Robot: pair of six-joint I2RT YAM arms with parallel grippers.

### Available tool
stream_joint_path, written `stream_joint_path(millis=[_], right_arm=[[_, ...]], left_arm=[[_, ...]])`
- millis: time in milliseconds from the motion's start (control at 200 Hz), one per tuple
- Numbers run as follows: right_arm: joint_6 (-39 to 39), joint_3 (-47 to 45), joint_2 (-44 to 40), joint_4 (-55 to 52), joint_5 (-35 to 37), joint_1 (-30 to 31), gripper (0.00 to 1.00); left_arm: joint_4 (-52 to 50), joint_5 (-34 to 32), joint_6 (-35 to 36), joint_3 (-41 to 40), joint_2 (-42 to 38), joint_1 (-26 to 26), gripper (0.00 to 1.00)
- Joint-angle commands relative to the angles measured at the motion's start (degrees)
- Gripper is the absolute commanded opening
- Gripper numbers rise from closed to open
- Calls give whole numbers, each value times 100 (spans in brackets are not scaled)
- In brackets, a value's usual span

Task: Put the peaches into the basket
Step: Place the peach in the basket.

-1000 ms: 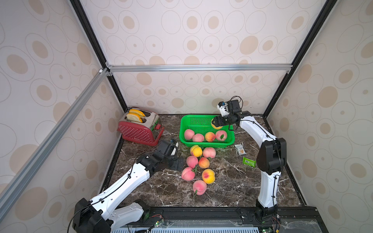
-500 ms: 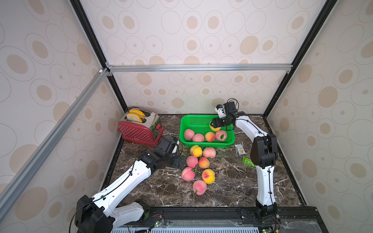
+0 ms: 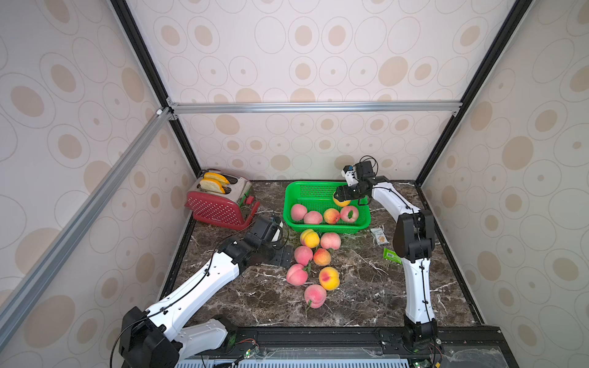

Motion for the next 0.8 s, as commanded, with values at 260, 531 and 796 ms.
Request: stream_joint_path(millis=[260,531,796], right_arm=[[-66,51,64,-244,225,15,83],[-109,97,107,-336,382,12,84],[-123,169,185,-427,461,13,85]], left_arm=[[-52,-87,-114,56,100,-2,99],[-45,-166,-143,-18,-30,3,99],[-31,-108,-185,-17,-76,4,99]])
